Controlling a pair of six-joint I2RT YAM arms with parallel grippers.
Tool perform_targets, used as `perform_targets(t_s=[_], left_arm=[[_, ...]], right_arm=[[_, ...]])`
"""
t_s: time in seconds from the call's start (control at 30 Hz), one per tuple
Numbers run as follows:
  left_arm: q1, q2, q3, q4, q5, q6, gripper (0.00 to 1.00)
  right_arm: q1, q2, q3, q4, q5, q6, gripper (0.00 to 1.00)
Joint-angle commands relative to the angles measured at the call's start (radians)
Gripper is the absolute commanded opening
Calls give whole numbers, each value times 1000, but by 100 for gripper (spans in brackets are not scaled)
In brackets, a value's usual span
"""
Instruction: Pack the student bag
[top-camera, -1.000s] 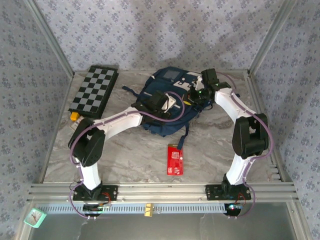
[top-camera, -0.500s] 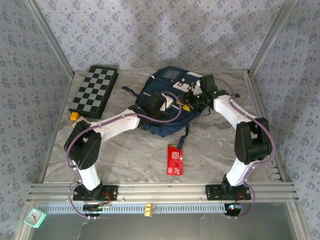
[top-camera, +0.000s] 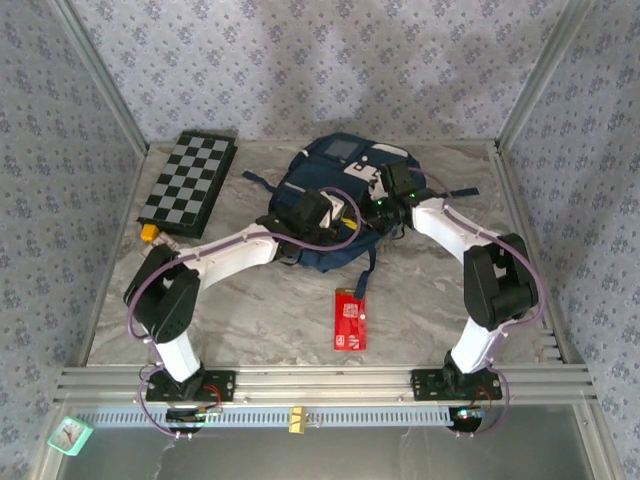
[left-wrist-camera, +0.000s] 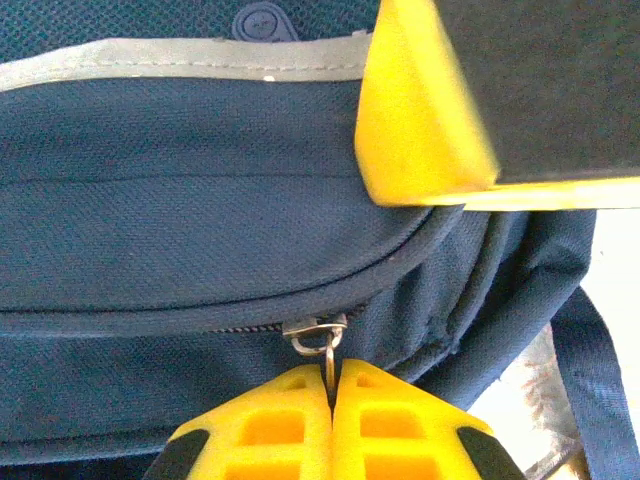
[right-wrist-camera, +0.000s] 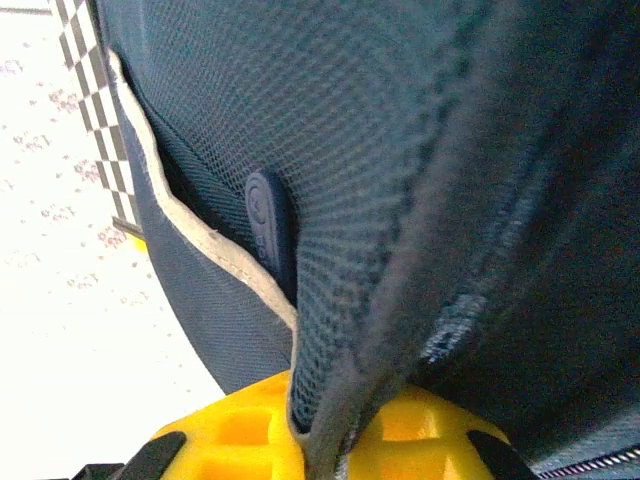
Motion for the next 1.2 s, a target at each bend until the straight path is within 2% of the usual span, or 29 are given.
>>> perform_targets(t_s=[0.0, 0.27, 0.37, 0.5, 0.63, 0.73, 0.87, 0.9, 1.03, 1.17], left_arm=[[-65, -65, -10, 12, 37, -58, 0], [-120, -54, 31, -20, -79, -222, 0], [-120, -47, 32, -53, -88, -211, 0], [-115, -74, -9, -88, -135, -120, 0], [-57, -119, -75, -90, -143, -67, 0], [24, -152, -137, -38, -75, -64, 0], [75, -176, -174, -2, -27, -67, 0], [74, -179, -179, 11, -17, -71, 0], [42, -169, -187, 66, 12, -87, 0], [25, -145, -171, 90, 20, -102, 0]], right_arm=[[-1, 35, 96, 30, -20, -101, 5], [-78, 63, 232, -215, -112, -342, 0], [-135, 48, 258, -270, -162, -394, 0], [-200, 44, 299, -405, -207, -485, 0], [-262, 51, 335, -481, -243, -540, 0], [-288, 69, 375, -542, -238, -571, 0], [-291, 47, 348, -497, -201, -520, 0], [-288, 33, 320, -455, -200, -488, 4], [-233, -57, 140, -180, -195, -295, 30], [-150, -125, 38, -36, -78, -130, 44]])
